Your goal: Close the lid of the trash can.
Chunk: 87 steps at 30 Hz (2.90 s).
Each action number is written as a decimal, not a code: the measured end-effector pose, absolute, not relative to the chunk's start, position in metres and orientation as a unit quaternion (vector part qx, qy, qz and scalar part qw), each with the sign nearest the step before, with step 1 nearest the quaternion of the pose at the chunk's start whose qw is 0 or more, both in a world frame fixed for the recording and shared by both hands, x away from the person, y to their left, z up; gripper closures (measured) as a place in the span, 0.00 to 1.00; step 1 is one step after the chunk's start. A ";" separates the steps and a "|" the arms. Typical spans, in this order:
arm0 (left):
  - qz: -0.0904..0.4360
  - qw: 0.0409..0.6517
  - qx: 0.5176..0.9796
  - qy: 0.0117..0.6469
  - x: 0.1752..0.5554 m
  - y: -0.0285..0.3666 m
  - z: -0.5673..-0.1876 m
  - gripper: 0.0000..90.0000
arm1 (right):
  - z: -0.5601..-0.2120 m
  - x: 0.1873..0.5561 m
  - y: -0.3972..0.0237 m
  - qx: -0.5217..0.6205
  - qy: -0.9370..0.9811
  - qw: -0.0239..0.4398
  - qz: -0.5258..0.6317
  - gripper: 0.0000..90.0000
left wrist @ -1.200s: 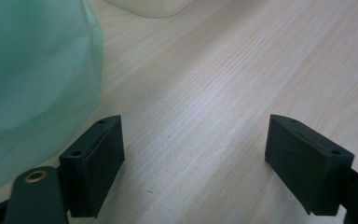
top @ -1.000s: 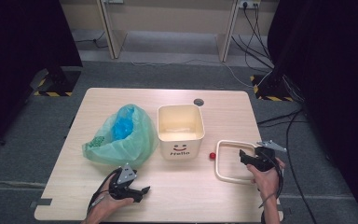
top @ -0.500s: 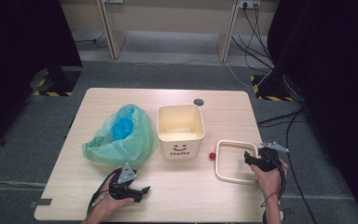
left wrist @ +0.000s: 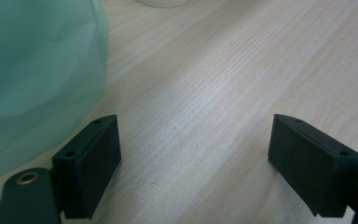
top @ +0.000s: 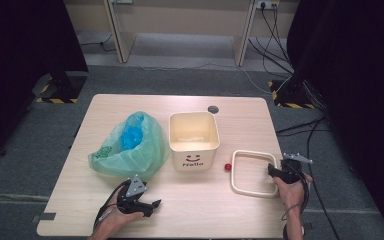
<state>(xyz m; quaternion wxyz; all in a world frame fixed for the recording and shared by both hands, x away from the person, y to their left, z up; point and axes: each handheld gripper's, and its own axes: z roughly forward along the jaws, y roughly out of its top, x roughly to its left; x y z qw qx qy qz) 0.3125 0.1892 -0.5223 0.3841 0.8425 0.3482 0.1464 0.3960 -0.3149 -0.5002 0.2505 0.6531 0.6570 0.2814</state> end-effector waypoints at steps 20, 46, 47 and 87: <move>0.146 0.384 0.843 0.348 0.313 0.189 -0.522 0.18 | -0.499 0.396 -0.315 0.649 0.656 0.266 0.279 0.89; 0.143 0.389 0.840 0.351 0.312 0.188 -0.521 0.21 | -0.384 0.407 -0.294 0.596 0.638 0.284 0.396 0.89; 0.142 0.390 0.839 0.352 0.312 0.188 -0.520 0.21 | -0.379 0.407 -0.291 0.593 0.639 0.284 0.400 0.89; 0.243 0.486 0.761 0.355 0.381 0.180 -0.388 0.41 | -0.344 0.485 -0.115 0.524 0.730 0.196 0.392 0.89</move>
